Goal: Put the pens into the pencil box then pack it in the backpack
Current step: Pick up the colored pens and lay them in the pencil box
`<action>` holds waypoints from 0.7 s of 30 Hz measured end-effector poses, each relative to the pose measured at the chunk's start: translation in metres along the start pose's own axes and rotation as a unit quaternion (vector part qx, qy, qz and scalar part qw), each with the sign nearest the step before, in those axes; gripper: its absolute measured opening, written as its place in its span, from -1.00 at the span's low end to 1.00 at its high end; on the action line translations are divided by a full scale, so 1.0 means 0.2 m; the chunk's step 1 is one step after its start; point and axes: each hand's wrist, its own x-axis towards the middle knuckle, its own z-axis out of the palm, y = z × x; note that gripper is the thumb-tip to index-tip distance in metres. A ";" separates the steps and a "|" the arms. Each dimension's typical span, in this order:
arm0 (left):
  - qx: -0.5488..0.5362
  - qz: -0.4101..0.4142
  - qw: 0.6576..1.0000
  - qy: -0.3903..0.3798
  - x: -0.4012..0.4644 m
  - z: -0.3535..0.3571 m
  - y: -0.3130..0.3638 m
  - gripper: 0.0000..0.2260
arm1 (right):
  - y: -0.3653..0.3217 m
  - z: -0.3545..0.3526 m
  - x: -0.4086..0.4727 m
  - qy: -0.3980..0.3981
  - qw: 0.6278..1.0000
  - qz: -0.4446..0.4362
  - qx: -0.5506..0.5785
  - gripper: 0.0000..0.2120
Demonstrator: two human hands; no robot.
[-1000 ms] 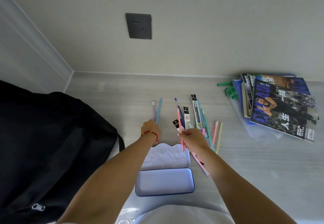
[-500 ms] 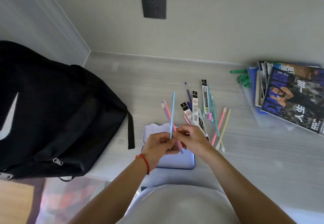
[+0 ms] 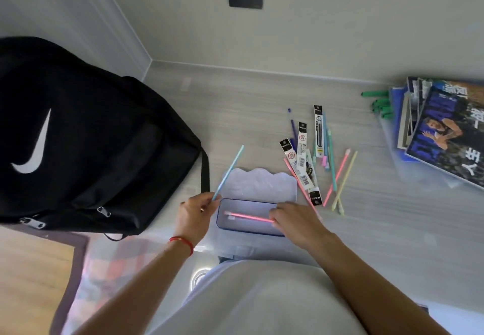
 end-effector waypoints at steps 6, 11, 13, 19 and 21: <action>0.095 0.137 0.976 -0.138 0.00 0.10 0.06 -0.93 | -0.01 0.04 0.00 0.003 0.997 -0.008 0.082 -0.86; 0.142 0.194 0.962 -0.131 0.02 0.15 0.08 -0.89 | 0.01 0.09 -0.04 0.013 0.992 0.010 0.129 -0.80; 0.136 0.206 0.962 -0.115 0.03 0.15 0.07 -0.90 | -0.01 0.10 -0.05 0.041 0.981 0.024 0.188 -0.80; 0.167 0.223 0.955 -0.106 0.03 0.16 0.01 -0.86 | -0.04 0.15 -0.09 0.100 0.951 0.064 0.286 -0.70; 0.167 0.218 0.955 -0.109 0.04 0.16 0.00 -0.85 | -0.04 0.17 -0.14 0.135 0.942 0.079 0.298 -0.77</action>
